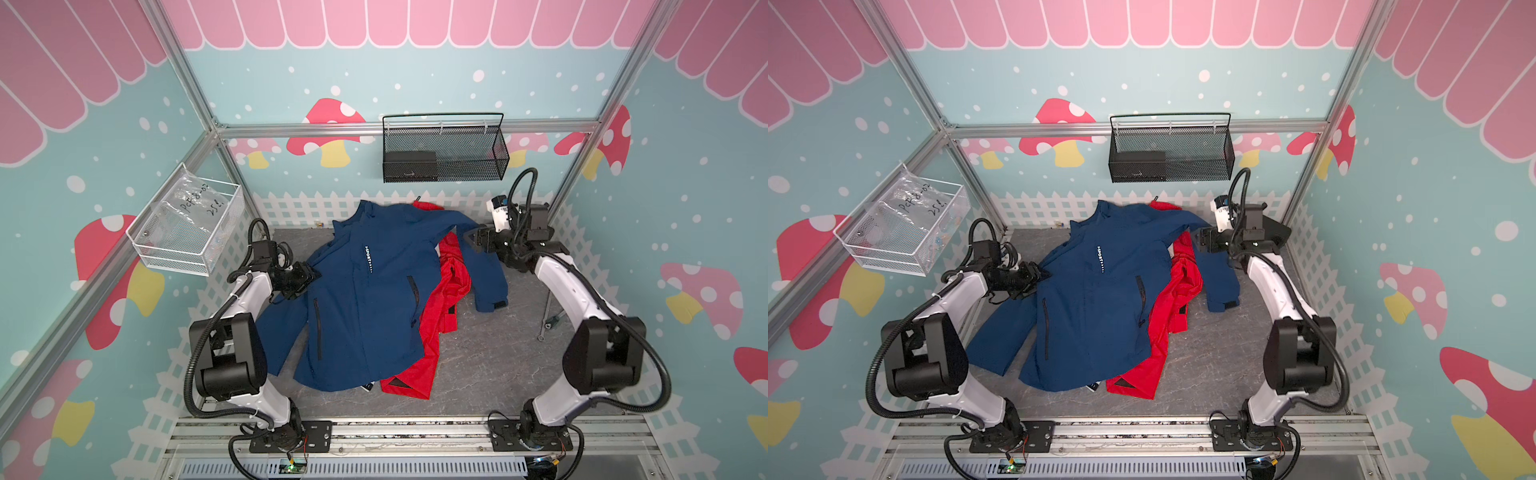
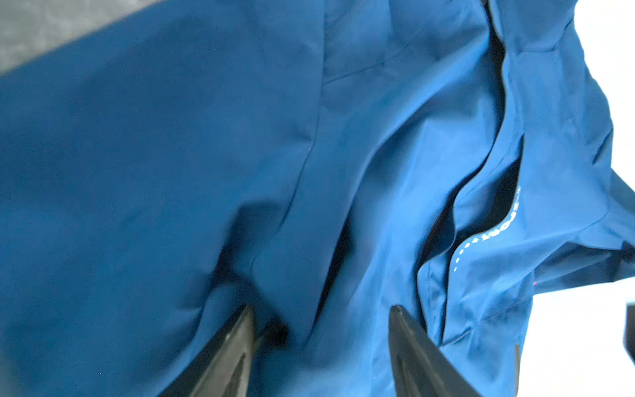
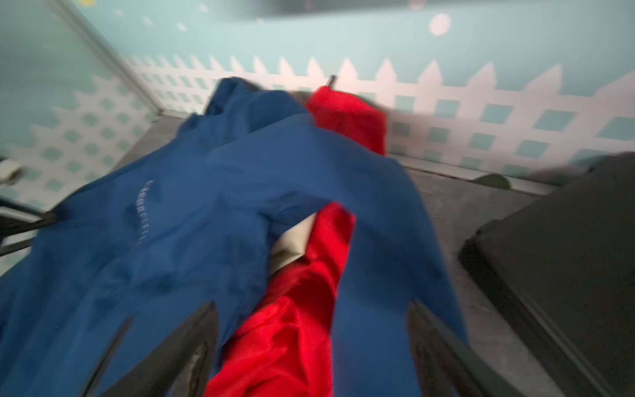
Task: Unzip the jacket
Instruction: Flatten out the jacket.
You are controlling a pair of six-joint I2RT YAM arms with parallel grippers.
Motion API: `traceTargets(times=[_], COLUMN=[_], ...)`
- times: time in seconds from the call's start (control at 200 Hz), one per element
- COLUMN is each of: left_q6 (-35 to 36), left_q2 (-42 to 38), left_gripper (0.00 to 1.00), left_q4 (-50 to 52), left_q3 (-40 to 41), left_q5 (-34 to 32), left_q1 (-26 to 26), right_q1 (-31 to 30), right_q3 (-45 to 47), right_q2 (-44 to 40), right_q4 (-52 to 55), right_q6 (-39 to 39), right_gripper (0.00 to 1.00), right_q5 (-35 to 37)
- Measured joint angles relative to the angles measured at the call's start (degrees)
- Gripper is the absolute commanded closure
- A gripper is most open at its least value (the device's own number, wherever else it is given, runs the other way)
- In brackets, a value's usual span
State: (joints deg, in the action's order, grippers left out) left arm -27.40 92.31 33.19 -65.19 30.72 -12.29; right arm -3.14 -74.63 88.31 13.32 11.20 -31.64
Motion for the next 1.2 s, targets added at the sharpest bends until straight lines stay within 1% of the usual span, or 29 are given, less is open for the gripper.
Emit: traceTargets(times=[0.03, 0.075, 0.145, 0.27, 0.315, 0.445, 0.62, 0.781, 0.901, 1.011, 1.066, 1.201], left_q6=[0.0, 0.0, 0.0, 0.0, 0.0, 0.0, 0.5, 1.2, 2.3, 3.0, 3.4, 3.7], left_q2=[-0.9, -2.5, -4.9, -7.6, -8.2, -8.5, -8.6, -8.7, -8.6, -8.7, -8.7, -8.7], left_gripper=[0.32, 0.32, 0.32, 0.32, 0.32, 0.32, 0.32, 0.32, 0.32, 0.32, 0.33, 0.33], left_q4=[0.2, 0.3, 0.6, 1.1, 1.2, 1.3, 1.4, 1.8, 2.2, 2.8, 3.0, 2.9], left_q3=[0.9, 2.5, 5.2, 9.4, 10.6, 12.9, 14.2, 14.3, 14.3, 14.3, 14.3, 14.4], left_q5=[0.0, 0.1, 0.1, -0.1, -0.1, -0.2, -0.7, -0.9, -1.3, -1.9, -2.0, -1.4], left_q1=[0.0, -0.1, -0.1, -0.3, -0.4, -0.8, -2.0, -3.7, -4.3, -4.7, -4.8, -4.9], right_q1=[-0.2, -0.4, -1.0, -1.7, -1.8, -2.1, -3.5, -5.3, -6.3, -6.5, -6.5, -6.5], right_q3=[2.8, 7.1, 12.8, 19.4, 20.3, 20.6, 20.4, 18.9, 17.6, 16.9, 16.5, 15.3], right_q2=[-2.2, -5.3, -8.2, -9.4, -8.8, -5.6, 0.2, 4.6, 6.6, 7.6, 7.7, 9.0], right_q4=[-0.8, -2.0, -3.1, -4.2, -4.4, -7.3, -9.6, -10.8, -12.2, -13.7, -14.4, -16.4], right_q6=[1.2, 2.8, 4.9, 7.4, 8.0, 9.5, 10.3, 10.3, 10.3, 10.3, 10.3, 10.4], right_gripper=[0.27, 0.27, 0.25, 0.24, 0.26, 0.32, 0.34, 0.34, 0.3, 0.29, 0.3, 0.34], right_q5=[-1.9, -5.2, -9.0, -13.8, -15.2, -18.6, -20.8, -21.4, -21.4, -20.7, -20.2, -20.2])
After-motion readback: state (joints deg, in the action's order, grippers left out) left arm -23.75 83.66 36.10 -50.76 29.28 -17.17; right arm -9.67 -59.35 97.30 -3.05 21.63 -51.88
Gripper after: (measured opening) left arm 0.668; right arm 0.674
